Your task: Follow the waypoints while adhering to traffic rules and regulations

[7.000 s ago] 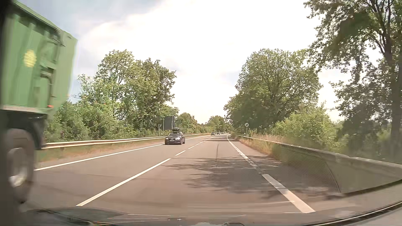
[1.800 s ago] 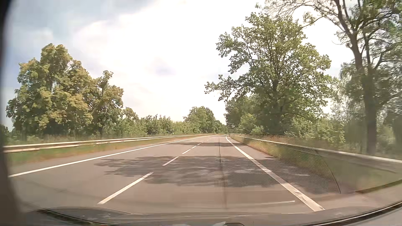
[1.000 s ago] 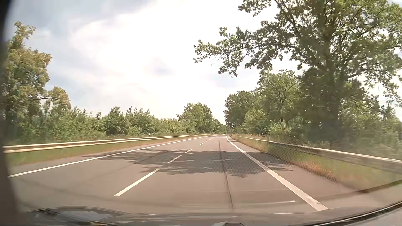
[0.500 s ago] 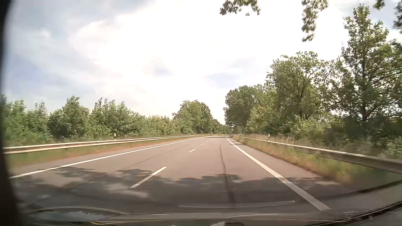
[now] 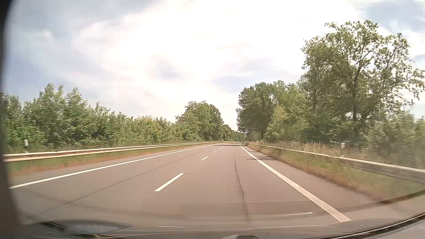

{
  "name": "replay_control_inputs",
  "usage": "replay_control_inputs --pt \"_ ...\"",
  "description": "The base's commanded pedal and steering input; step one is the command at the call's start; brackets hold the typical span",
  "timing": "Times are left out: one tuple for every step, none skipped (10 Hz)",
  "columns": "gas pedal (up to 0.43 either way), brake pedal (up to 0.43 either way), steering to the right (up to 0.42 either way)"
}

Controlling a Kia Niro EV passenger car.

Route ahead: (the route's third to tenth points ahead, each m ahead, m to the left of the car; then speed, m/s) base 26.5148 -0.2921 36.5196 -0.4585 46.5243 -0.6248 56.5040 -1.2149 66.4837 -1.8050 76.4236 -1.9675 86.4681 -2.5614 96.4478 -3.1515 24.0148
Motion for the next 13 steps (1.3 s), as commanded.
replay_control_inputs --pt "0.520 0.000 0.004" --pt "0.520 0.000 0.005" --pt "0.520 0.000 0.005" --pt "0.520 0.000 0.005" --pt "0.520 0.000 0.005" --pt "0.520 0.000 0.005" --pt "0.520 0.000 0.005" --pt "0.520 0.000 0.005" --pt "0.520 0.000 0.005" --pt "0.520 0.000 0.005" --pt "0.520 0.000 0.004" --pt "0.520 0.000 0.004" --pt "0.520 0.000 0.004"
